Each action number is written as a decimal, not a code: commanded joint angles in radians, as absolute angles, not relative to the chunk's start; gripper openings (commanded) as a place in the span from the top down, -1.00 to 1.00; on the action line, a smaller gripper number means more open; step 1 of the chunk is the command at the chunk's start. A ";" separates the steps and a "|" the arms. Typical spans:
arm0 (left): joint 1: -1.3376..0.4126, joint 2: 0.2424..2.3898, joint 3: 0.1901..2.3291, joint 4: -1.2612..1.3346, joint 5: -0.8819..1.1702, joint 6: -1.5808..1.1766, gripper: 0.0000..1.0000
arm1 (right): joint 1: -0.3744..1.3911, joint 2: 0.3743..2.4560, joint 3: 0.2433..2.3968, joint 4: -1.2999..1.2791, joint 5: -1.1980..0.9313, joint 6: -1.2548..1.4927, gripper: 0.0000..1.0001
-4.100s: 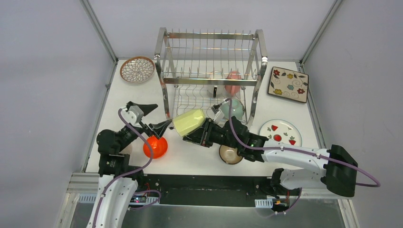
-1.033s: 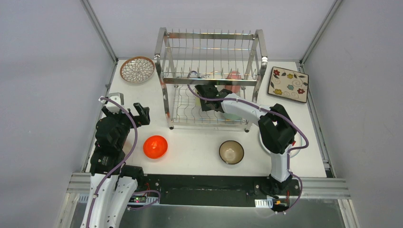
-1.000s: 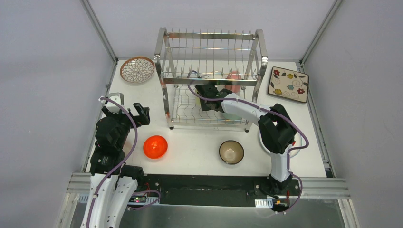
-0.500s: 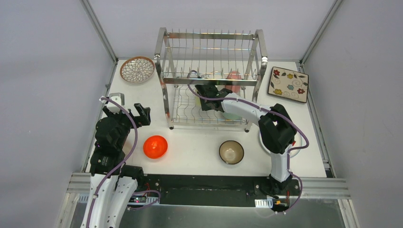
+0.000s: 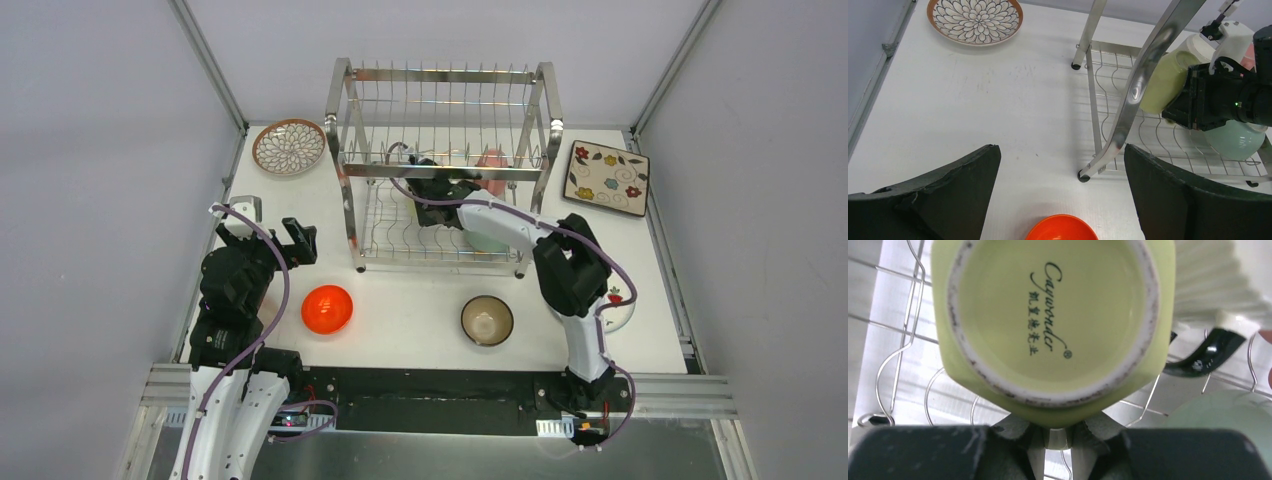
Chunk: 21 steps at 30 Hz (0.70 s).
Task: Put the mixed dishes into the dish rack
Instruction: Turn the cup upside down in the dish rack.
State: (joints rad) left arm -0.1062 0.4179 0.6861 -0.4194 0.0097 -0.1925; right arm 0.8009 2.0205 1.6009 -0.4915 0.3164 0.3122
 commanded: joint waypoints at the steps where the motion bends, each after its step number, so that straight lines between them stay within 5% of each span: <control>1: -0.118 0.413 0.703 -0.384 0.029 -0.181 -0.98 | 0.802 2.049 1.709 -0.428 0.355 0.285 0.72; 21: -0.120 0.406 0.696 -0.376 0.022 -0.181 -0.98 | 0.780 2.190 1.882 -0.451 0.495 0.290 0.67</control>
State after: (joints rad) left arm -0.1123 0.4141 0.6861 -0.4191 0.0101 -0.1925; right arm 0.7902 2.1792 1.8084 -0.4908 0.4259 0.2893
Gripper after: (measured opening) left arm 0.991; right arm 0.210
